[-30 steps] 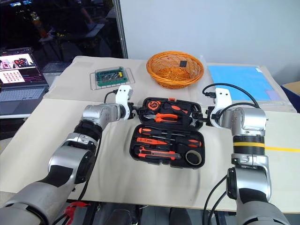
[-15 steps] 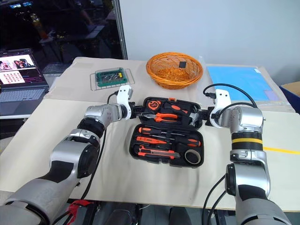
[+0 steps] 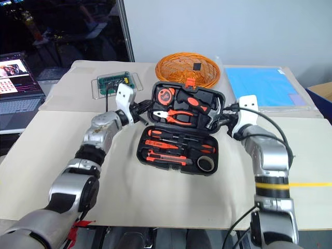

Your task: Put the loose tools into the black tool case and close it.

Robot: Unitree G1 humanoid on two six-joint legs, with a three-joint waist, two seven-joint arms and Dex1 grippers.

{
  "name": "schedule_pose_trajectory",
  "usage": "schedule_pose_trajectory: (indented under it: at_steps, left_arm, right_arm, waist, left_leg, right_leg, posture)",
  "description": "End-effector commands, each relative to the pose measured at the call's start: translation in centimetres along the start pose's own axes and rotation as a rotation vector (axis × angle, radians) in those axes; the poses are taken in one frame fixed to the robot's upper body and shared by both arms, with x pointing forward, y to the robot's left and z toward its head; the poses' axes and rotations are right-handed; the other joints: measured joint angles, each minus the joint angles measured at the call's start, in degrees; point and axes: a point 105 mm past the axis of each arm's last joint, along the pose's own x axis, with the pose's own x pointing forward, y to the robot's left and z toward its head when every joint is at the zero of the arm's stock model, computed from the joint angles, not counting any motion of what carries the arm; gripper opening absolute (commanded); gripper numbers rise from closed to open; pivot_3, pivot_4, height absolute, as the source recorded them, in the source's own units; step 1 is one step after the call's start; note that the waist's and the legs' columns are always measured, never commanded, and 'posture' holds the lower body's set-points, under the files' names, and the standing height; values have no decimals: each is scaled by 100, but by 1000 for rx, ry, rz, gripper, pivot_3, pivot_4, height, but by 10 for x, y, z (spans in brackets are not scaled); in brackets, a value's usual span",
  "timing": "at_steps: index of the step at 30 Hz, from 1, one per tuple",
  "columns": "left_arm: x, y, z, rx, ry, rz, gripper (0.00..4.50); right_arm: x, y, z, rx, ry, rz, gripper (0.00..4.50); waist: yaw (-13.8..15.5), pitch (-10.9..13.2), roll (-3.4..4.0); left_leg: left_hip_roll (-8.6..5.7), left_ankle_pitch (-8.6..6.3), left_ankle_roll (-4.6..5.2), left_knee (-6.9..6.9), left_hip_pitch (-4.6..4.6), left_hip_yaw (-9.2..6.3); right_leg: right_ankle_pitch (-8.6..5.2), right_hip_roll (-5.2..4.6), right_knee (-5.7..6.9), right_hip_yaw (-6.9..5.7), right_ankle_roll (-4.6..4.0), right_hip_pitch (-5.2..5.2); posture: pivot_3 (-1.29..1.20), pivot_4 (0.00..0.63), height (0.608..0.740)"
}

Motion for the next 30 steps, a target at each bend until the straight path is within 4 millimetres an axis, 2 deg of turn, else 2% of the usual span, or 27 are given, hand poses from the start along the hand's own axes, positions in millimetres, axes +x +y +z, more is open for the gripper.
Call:
schedule_pose_trajectory:
  at_steps: [1, 5, 10, 12, 14, 16, 18, 19, 22, 24, 27, 30]
  left_arm:
    - [4, -37, 7, 182, -24, -193, 0]
    - [-14, -36, 0, 188, -6, -236, 0]
    - [-42, -29, 2, 206, -13, -255, 1779]
    - [-49, -25, 3, 209, -8, -242, 2511]
    - [-61, -20, 1, 153, 21, -239, 3201]
    - [-80, -17, -4, 81, 73, -271, 3967]
    - [-98, -14, -5, 9, 117, -299, 3967]
    - [-111, -7, -6, -14, 145, -291, 4253]
    - [-146, 2, 1, -131, 213, -344, 4253]
    - [-161, 0, 8, -174, 245, -400, 4253]
    - [-179, -8, 24, -227, 276, -509, 4253]
    - [-193, -27, 39, -250, 306, -658, 4253]
  right_arm:
    - [-30, 48, 40, -156, -242, 115, 34]
    - [-50, 50, 25, -175, -241, 94, 34]
    - [-77, 55, 15, -276, -247, 110, 0]
    - [-85, 61, 13, -398, -245, 133, 0]
    - [-93, 62, 8, -493, -233, 142, 0]
    - [-104, 58, 3, -537, -214, 140, 0]
    - [-113, 57, -4, -598, -194, 162, 0]
    - [-120, 59, -10, -648, -179, 182, 0]
    - [-140, 68, -31, -816, -129, 285, 0]
    - [-148, 66, -42, -891, -76, 314, 0]
    - [-172, 61, -66, -856, 81, 427, 0]
    - [-193, 50, -68, -660, 190, 455, 0]
  waist:
    - [48, 0, 0]
    - [55, -1, 1]
    - [60, -1, 3]
    - [57, 0, 3]
    - [49, 0, 4]
    - [38, 0, 3]
    - [13, -1, 4]
    - [19, 0, 4]
    - [69, 0, 4]
    - [104, 0, 3]
    - [193, -2, 2]
    - [246, -4, -1]
  left_leg:
    - [0, 0, 1, 3, 0, 0]
    - [1, 0, 3, 18, 29, 5]
    - [7, 9, 2, 16, 89, 0]
    - [22, 8, 2, 15, 121, -2]
    - [27, 9, 2, 15, 121, 0]
    - [39, 9, 1, 16, 124, 1]
    - [56, 8, 0, 15, 126, 1]
    - [65, 8, 0, 15, 128, -1]
    - [79, 6, -4, 15, 128, -2]
    - [88, 5, -6, 15, 131, -2]
    - [88, -13, -36, 16, 145, -2]
    - [100, -23, -52, 14, 156, -8]
  right_leg:
    - [0, 0, -1, -1, 0, 3]
    - [-2, 1, -14, -1, -2, 20]
    - [-4, 7, -13, -2, -11, 71]
    - [-7, 7, -22, -5, -10, 108]
    - [-24, 8, -27, -6, 19, 109]
    - [-26, 16, -27, -5, 22, 110]
    - [-28, 32, -25, -5, 14, 107]
    - [-30, 43, -23, -5, 8, 108]
    - [-33, 57, -26, -8, 0, 108]
    - [-35, 62, -33, -13, -2, 110]
    - [-43, 56, -57, -12, -8, 124]
    - [-62, 58, -101, -19, -40, 169]
  posture:
    - [0, 150, 740]
    - [0, 150, 740]
    - [0, 150, 740]
    - [0, 150, 740]
    - [0, 150, 740]
    - [0, 150, 740]
    - [0, 150, 740]
    - [0, 150, 740]
    - [0, 150, 740]
    - [0, 150, 740]
    - [0, 150, 740]
    - [0, 150, 740]
